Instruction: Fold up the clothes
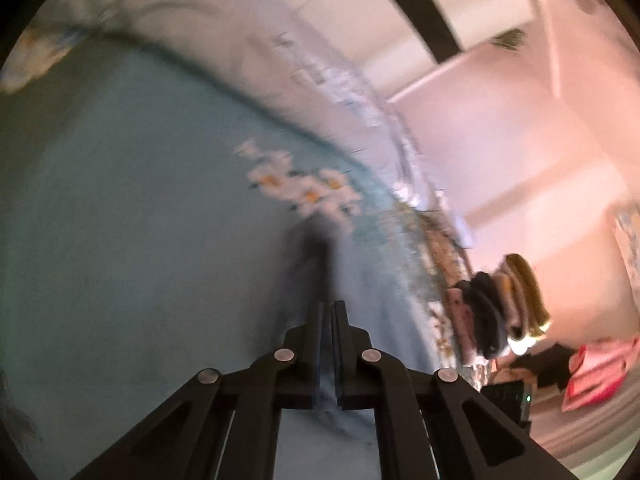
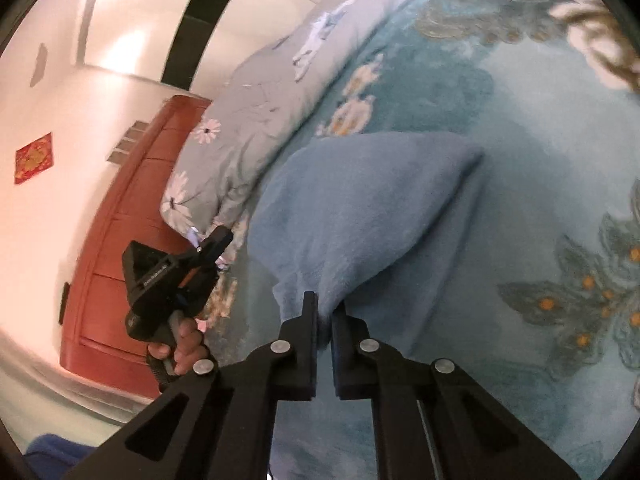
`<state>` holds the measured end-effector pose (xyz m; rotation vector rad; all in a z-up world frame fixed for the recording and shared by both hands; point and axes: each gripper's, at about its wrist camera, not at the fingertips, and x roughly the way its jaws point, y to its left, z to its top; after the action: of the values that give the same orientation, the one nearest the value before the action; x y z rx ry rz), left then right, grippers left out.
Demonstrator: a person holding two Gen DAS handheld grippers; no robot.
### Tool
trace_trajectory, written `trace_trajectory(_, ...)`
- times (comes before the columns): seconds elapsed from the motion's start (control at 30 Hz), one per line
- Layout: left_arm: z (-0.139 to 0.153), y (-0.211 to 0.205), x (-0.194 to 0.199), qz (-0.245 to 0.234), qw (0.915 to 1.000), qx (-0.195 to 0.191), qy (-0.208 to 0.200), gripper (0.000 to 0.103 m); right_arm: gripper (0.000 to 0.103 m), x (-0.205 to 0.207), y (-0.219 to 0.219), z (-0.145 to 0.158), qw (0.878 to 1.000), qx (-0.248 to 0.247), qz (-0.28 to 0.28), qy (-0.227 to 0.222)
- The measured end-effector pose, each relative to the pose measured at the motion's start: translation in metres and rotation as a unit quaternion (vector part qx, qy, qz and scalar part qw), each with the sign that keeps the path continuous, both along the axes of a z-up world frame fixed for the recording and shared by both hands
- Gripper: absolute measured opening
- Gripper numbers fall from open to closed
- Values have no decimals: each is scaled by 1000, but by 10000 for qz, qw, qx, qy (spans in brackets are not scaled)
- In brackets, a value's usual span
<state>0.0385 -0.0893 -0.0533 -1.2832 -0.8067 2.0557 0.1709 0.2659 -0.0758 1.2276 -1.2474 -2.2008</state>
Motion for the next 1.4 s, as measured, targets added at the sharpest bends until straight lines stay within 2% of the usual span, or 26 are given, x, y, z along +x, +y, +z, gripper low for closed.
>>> trace_trajectory(0.17, -8, -5, 0, 32, 9990, 401, -196, 7, 6, 4, -5, -25, 9993, -85, 8, -372)
trace_trajectory(0.2, -6, -3, -1, 29, 9992, 383, -143, 13, 6, 5, -4, -25, 9992, -129, -12, -383)
trace_trajectory(0.23, -3, -1, -2, 27, 9993, 364, -89, 28, 6, 5, -2, -26, 9991, -171, -33, -393)
trace_trajectory(0.3, -1, 9, -2, -102, 9992, 383, -38, 51, 6, 6, -2, -24, 9992, -128, -20, -379)
trace_trajectory(0.33, -1, 15, -2, -168, 9991, 392, -13, 52, 7, 5, -3, -24, 9992, -99, 4, -378)
trace_trajectory(0.47, -3, 37, 1, -415, 9989, 221, 24, 52, 8, 5, -4, -25, 9991, -104, 14, -400)
trace_trajectory(0.57, -4, 50, 2, -491, 9988, 6, 76, 50, 8, 5, -2, -26, 9990, -155, -7, -414)
trace_trajectory(0.6, -3, 52, 3, -486, 9987, -46, 110, 46, 8, 5, -2, -25, 9990, -153, -9, -409)
trace_trajectory(0.63, 0, 54, 4, -480, 9986, -95, 202, 32, 8, 6, -2, -25, 9991, -150, -12, -404)
trace_trajectory(0.67, 3, 55, 5, -474, 9983, -144, 294, 23, 8, 6, -2, -24, 9991, -146, -14, -398)
trace_trajectory(0.7, 5, 57, 5, -534, 9979, -169, 335, 8, 8, 6, -2, -23, 9991, -143, -17, -392)
trace_trajectory(0.73, 6, 58, 4, -581, 9976, -148, 336, 6, 8, 6, -1, -22, 9992, -137, -18, -381)
trace_trajectory(0.83, 11, 54, 2, -725, 9966, 130, 367, 5, 8, 5, 0, -19, 9994, -99, -5, -329)
trace_trajectory(0.93, 23, 37, 0, -577, 9960, 265, 632, 5, 8, 7, 4, -12, 9998, -24, -58, -197)
trace_trajectory(1.03, 6, 29, -2, -544, 9975, 8, 444, 5, 8, 11, 10, -9, 9999, 17, -101, -112)
trace_trajectory(1.1, -17, 30, -1, -568, 9972, -426, 251, 5, 8, 12, 9, -15, 9996, 104, -110, -226)
trace_trajectory(1.13, -24, 31, -1, -571, 9969, -515, 191, 5, 7, 12, 8, -20, 9994, 128, -109, -298)
trace_trajectory(1.27, -42, 27, -4, -544, 9978, -373, -99, 5, 7, 12, 6, -32, 9989, 80, -92, -456)
trace_trajectory(1.4, -27, 29, -1, -759, 9964, -338, 166, 8, 7, 11, 7, -24, 9987, 251, 27, -433)
